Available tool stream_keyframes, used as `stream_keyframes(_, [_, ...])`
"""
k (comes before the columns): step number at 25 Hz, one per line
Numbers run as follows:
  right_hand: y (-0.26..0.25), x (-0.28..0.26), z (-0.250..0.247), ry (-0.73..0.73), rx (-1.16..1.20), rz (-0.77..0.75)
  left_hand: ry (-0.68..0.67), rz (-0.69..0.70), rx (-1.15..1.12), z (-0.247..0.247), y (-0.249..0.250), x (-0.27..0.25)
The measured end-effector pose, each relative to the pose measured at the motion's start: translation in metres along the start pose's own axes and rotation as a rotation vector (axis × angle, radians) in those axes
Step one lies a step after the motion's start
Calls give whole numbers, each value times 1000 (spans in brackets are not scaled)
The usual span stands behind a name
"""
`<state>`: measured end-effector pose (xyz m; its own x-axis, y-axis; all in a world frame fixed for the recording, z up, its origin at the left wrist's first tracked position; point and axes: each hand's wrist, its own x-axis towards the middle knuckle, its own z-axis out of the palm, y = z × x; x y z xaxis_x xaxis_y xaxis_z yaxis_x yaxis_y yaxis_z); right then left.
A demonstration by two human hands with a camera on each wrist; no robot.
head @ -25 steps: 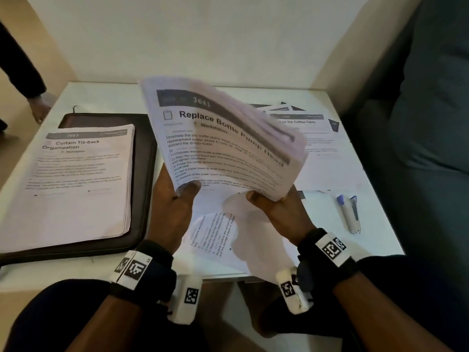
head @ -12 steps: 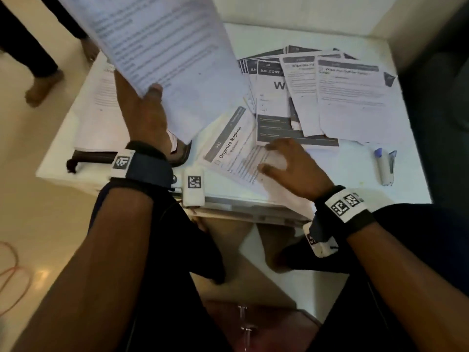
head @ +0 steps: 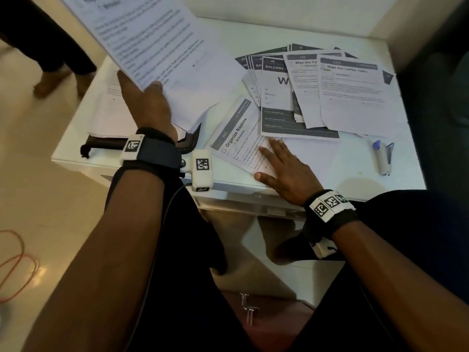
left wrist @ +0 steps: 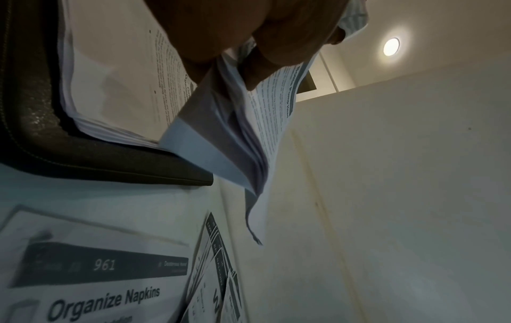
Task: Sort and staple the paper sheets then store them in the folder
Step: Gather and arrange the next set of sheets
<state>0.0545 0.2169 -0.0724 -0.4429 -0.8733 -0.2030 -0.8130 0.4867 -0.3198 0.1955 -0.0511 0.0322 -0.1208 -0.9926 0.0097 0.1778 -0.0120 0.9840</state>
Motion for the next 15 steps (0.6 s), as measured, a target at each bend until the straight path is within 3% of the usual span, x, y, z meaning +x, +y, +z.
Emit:
stream_keyframes(9, [-9, 7, 0, 100, 64, 67, -60, 1, 100, 9, -9, -3])
stream_keyframes(15, [-13, 25, -5, 228, 218, 86, -3, 62, 166, 20, -21, 1])
